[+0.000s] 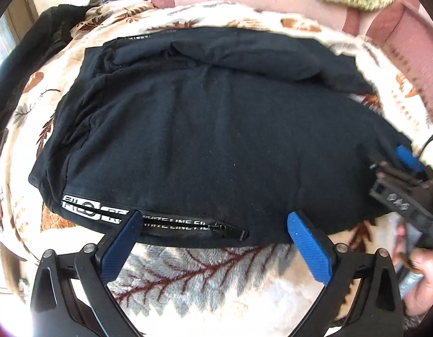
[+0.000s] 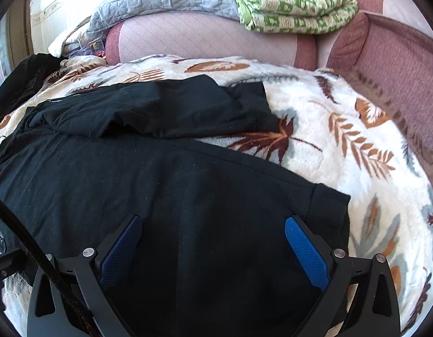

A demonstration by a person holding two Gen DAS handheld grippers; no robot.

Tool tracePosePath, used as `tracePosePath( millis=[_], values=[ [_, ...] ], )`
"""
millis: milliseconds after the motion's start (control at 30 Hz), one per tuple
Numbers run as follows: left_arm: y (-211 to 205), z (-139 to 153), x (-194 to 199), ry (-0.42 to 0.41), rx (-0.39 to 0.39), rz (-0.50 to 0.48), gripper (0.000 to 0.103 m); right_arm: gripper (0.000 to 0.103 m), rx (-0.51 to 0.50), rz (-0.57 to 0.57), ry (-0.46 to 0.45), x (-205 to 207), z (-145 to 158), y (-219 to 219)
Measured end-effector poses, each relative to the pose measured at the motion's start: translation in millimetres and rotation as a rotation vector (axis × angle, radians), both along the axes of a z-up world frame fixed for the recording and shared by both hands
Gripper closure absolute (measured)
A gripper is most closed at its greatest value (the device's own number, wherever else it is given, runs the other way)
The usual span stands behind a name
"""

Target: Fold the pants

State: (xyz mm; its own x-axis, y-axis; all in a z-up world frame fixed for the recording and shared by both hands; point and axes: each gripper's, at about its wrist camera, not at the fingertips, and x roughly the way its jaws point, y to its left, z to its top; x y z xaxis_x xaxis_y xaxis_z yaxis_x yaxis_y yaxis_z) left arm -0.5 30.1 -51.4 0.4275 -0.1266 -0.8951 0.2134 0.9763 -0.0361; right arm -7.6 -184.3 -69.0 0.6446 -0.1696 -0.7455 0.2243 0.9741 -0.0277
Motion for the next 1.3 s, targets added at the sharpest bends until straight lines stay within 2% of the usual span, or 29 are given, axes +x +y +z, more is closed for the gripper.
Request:
tracePosePath(
  millis=[67,133,200,233,300,367,433,467,500,533,700,767,800,833,867,900,1033,1133,1300],
  values=[
    [16,16,-6,-0.038,-0.051,-0.003,0.005,0.000,0.007,0.005,0.008,1,-2,0],
    [43,39,-12,-0.116,-0.091,0.004,0.005,0.000,0.013,0.011,0.011,1,-2,0],
    [74,58,-11,-0.194,-0.081,0.061,0.005,0.000,0.029,0.020,0.013,0,-2,-2],
    [98,65,-6,-0.219,-0.066,0.120,0.005,0.000,0.039,0.021,0.011,0,-2,-3],
    [135,65,4,-0.209,-0.063,0.204,0.005,0.000,0.049,0.024,0.004,-1,-3,-4],
    [182,52,17,-0.144,-0.088,0.315,0.005,0.000,0.043,0.029,0.011,0,-2,-3],
    [209,40,28,-0.097,-0.132,0.352,0.005,0.000,0.043,0.040,0.021,0,1,-3],
    [218,35,29,-0.083,-0.151,0.357,0.007,0.005,0.043,0.031,0.025,-2,5,-4],
    [227,29,31,-0.065,-0.173,0.353,0.015,0.007,0.044,0.014,0.023,-5,10,-5],
    [228,25,31,-0.054,-0.183,0.343,0.022,0.008,0.050,0.002,0.012,-9,15,-6],
    [211,13,43,-0.052,-0.247,0.212,0.023,0.008,0.002,-0.031,-0.028,-28,50,1],
    [198,10,53,-0.058,-0.265,0.163,0.029,0.008,0.021,-0.040,-0.018,-31,57,5],
    [190,7,56,-0.058,-0.263,0.143,0.056,0.008,0.033,-0.045,-0.014,-32,59,7],
    [186,4,63,-0.049,-0.232,0.150,0.071,0.008,0.044,-0.053,-0.008,-33,61,11],
    [185,3,66,-0.052,-0.228,0.159,0.072,0.008,0.049,-0.058,-0.004,-34,62,13],
    [184,5,66,-0.063,-0.245,0.166,0.080,0.008,0.048,-0.061,0.000,-34,63,16],
    [205,13,53,-0.076,-0.359,0.225,0.083,0.008,0.002,-0.039,0.011,-30,70,37],
    [227,9,48,-0.035,-0.486,0.266,0.083,0.008,-0.042,-0.009,0.006,-27,77,51],
    [245,6,41,-0.014,-0.546,0.302,0.083,0.008,-0.028,0.017,0.021,-20,77,61]
  ],
)
